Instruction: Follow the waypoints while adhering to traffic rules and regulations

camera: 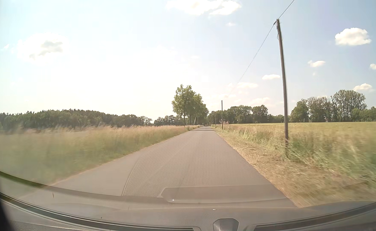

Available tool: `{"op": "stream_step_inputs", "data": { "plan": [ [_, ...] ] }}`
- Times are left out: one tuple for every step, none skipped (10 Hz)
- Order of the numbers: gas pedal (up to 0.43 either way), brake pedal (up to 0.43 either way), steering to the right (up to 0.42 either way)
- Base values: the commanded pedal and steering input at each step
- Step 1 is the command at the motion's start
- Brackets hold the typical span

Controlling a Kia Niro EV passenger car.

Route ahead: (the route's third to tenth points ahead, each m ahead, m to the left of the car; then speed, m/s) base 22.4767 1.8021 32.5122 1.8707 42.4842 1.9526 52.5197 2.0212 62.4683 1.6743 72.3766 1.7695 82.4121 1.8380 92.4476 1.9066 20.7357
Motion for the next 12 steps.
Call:
{"op": "stream_step_inputs", "data": {
  "plan": [
    [0.228, 0.0, 0.003],
    [0.228, 0.006, 0.003],
    [0.228, 0.006, 0.003],
    [0.228, 0.006, 0.002],
    [0.228, 0.006, 0.003],
    [0.228, 0.006, 0.003],
    [0.228, 0.006, 0.003],
    [0.228, 0.006, 0.003],
    [0.228, 0.006, 0.003],
    [0.228, 0.006, 0.003],
    [0.228, 0.006, 0.003],
    [0.228, 0.006, 0.003]
  ]
}}
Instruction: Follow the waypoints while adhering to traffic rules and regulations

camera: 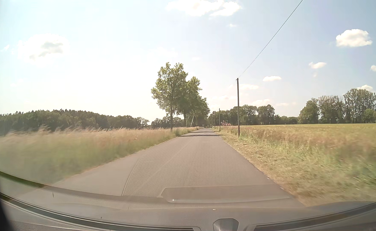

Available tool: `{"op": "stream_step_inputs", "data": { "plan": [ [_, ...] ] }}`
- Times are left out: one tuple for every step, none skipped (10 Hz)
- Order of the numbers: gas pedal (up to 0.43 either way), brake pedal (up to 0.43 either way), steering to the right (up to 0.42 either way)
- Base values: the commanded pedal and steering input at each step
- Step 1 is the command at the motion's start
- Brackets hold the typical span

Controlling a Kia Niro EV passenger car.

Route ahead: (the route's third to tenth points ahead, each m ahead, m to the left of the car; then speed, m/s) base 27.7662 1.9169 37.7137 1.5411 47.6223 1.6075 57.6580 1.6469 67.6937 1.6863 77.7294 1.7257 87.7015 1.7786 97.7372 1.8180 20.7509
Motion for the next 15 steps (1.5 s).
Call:
{"op": "stream_step_inputs", "data": {
  "plan": [
    [0.228, 0.006, 0.004],
    [0.228, 0.006, 0.004],
    [0.228, 0.006, 0.004],
    [0.228, 0.006, 0.004],
    [0.228, 0.006, 0.005],
    [0.228, 0.006, 0.004],
    [0.228, 0.006, 0.004],
    [0.228, 0.006, 0.004],
    [0.228, 0.006, 0.004],
    [0.228, 0.006, 0.004],
    [0.228, 0.006, 0.004],
    [0.228, 0.006, 0.004],
    [0.228, 0.006, 0.004],
    [0.228, 0.006, 0.004],
    [0.228, 0.006, 0.004]
  ]
}}
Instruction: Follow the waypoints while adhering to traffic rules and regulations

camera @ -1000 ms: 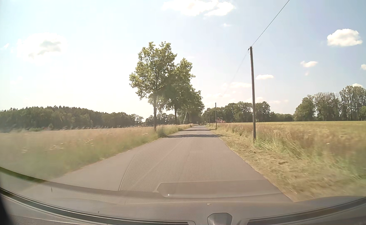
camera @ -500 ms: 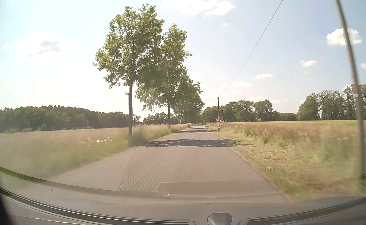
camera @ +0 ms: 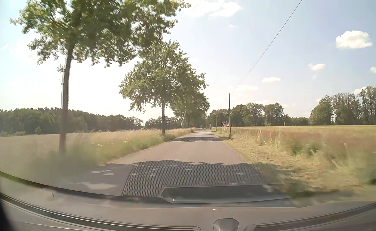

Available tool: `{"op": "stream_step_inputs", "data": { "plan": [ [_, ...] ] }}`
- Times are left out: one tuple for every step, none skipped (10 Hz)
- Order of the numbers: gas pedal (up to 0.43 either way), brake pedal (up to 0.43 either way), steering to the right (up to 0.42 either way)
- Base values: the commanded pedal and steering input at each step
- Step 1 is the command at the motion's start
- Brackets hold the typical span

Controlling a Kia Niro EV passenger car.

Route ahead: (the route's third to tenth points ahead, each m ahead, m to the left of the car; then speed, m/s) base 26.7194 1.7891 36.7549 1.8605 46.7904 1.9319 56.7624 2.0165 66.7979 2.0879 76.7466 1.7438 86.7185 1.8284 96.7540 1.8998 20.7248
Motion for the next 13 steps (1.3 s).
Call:
{"op": "stream_step_inputs", "data": {
  "plan": [
    [0.228, 0.006, 0.004],
    [0.228, 0.006, 0.004],
    [0.228, 0.006, 0.004],
    [0.228, 0.006, 0.004],
    [0.228, 0.006, 0.004],
    [0.228, 0.006, 0.004],
    [0.228, 0.006, 0.004],
    [0.228, 0.006, 0.004],
    [0.228, 0.006, 0.004],
    [0.228, 0.006, 0.004],
    [0.228, 0.006, 0.004],
    [0.228, 0.006, 0.003],
    [0.228, 0.006, 0.003]
  ]
}}
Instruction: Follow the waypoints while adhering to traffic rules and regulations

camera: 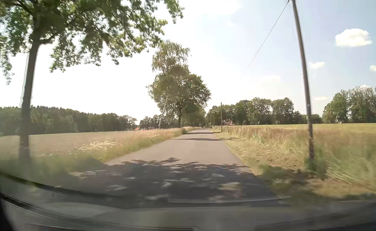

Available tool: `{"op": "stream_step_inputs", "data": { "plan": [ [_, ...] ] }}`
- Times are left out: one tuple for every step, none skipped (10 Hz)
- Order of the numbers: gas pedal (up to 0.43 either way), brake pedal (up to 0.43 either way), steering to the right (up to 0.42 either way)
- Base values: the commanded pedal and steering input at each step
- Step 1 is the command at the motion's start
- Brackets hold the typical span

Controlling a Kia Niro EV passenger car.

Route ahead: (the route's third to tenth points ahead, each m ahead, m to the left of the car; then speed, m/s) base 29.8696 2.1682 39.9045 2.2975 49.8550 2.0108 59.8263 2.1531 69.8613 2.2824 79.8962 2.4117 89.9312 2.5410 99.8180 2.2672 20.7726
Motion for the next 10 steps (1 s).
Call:
{"op": "stream_step_inputs", "data": {
  "plan": [
    [0.228, 0.006, 0.003],
    [0.228, 0.006, 0.003],
    [0.228, 0.006, 0.003],
    [0.228, 0.006, 0.003],
    [0.228, 0.006, 0.003],
    [0.228, 0.006, 0.002],
    [0.228, 0.006, 0.001],
    [0.228, 0.006, 0.001],
    [0.228, 0.006, 0.001],
    [0.228, 0.006, 0.001]
  ]
}}
